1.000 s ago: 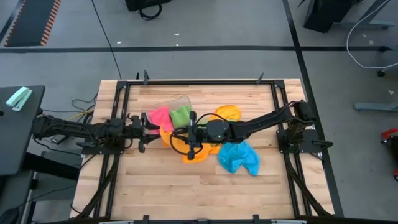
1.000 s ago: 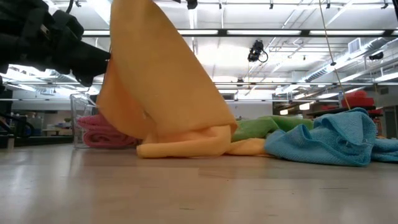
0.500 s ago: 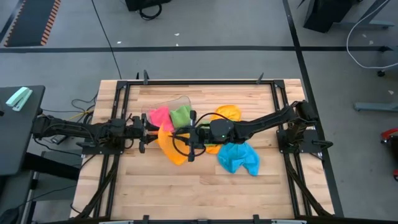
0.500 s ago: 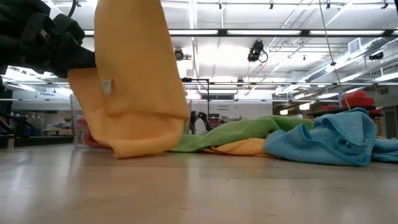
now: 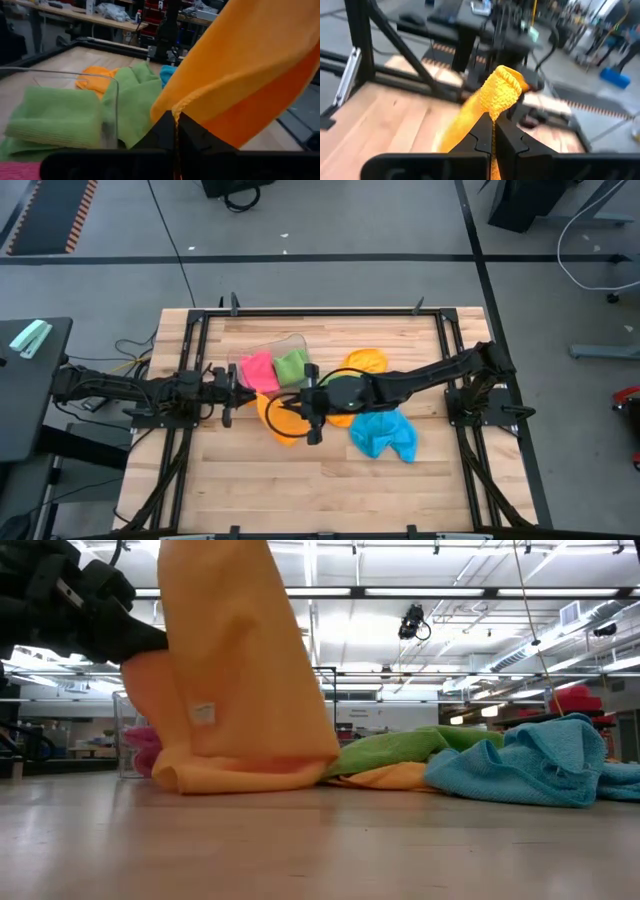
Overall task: Fold microfiber towels
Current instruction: Fold the bottom yellow microfiber towel
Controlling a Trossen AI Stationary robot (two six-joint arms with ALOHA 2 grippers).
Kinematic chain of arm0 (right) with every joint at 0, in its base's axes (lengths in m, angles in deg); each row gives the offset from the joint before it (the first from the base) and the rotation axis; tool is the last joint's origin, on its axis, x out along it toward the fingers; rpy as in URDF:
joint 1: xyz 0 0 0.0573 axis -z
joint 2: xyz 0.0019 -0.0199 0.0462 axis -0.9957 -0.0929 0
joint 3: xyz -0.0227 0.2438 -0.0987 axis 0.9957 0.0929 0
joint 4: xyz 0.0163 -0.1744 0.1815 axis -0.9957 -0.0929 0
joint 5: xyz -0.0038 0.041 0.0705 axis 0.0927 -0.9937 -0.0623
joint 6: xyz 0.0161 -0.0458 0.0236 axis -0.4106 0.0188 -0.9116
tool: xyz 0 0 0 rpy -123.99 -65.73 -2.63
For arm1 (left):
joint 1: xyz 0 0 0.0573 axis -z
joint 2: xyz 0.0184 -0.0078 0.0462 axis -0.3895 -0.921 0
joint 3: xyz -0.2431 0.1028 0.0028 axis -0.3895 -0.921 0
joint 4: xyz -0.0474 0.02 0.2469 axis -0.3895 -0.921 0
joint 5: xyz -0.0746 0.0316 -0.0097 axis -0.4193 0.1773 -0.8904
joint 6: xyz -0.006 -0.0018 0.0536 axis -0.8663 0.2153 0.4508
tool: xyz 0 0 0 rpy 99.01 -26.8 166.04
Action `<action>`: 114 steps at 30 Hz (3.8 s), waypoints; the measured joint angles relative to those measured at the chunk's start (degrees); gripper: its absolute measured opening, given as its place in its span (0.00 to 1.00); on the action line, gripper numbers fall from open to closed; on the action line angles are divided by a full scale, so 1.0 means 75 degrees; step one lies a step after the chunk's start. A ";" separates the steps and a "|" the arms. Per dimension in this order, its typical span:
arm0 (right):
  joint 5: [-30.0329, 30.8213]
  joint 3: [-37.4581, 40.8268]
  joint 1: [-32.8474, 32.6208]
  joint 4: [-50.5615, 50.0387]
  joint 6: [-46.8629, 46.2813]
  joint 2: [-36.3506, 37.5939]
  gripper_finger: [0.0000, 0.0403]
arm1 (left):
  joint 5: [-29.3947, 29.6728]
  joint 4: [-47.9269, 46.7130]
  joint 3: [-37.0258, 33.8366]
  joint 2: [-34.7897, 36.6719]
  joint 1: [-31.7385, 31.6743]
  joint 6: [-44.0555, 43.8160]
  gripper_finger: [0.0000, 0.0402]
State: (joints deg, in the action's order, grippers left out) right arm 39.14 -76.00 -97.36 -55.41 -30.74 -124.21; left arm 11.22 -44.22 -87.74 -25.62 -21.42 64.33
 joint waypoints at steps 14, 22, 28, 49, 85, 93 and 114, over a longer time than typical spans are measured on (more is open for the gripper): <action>-0.0213 -0.0075 -0.0435 -0.1892 -0.0142 0.0097 0.03 | -0.0481 -0.0992 0.1263 -0.0307 0.0728 -0.0250 0.02; -0.0743 -0.0084 -0.0807 -0.1918 -0.0798 0.0486 0.03 | -0.1177 0.0055 0.1488 -0.1410 0.1644 -0.0239 0.06; -0.1615 -0.0081 -0.1130 -0.1774 -0.2095 0.0493 0.03 | -0.1386 0.1542 0.1495 -0.2095 0.2223 -0.0237 0.02; -0.0197 -0.0075 -0.1989 -0.1559 -0.2532 0.1112 0.03 | -0.1461 0.1242 0.3246 -0.3469 0.3353 -0.0454 0.04; -0.0603 0.1307 0.0772 -0.2709 -0.1856 0.0702 0.03 | 0.1997 -0.1537 0.3237 -0.5473 0.1378 -0.0168 0.08; -0.0833 0.1557 0.0930 -0.2649 -0.1772 0.0702 0.04 | 0.2001 -0.1785 0.3237 -0.5499 0.1366 -0.0592 0.08; -0.0962 0.1539 0.1293 -0.2781 -0.1809 0.0709 0.28 | 0.1903 -0.1998 0.3237 -0.5499 0.1501 -0.1188 0.27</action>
State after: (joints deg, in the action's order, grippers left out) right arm 31.92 -64.45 -87.66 -76.27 -44.31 -118.89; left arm 25.49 -59.21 -63.46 -66.87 -10.17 55.42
